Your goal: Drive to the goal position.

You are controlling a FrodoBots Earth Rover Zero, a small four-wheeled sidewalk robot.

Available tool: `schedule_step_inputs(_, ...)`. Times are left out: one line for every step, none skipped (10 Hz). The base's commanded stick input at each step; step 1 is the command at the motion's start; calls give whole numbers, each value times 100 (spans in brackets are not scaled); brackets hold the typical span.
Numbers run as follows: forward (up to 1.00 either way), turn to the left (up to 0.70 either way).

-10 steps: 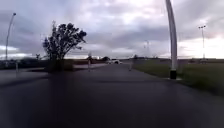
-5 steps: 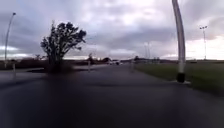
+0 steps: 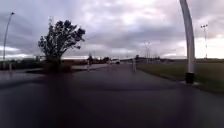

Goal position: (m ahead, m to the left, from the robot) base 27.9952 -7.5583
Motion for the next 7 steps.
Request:
schedule_step_inputs(70, -27)
schedule_step_inputs(70, -27)
schedule_step_inputs(70, -26)
schedule_step_inputs(70, -12)
schedule_step_inputs(70, 0)
schedule_step_inputs(70, 0)
schedule_step_inputs(70, 0)
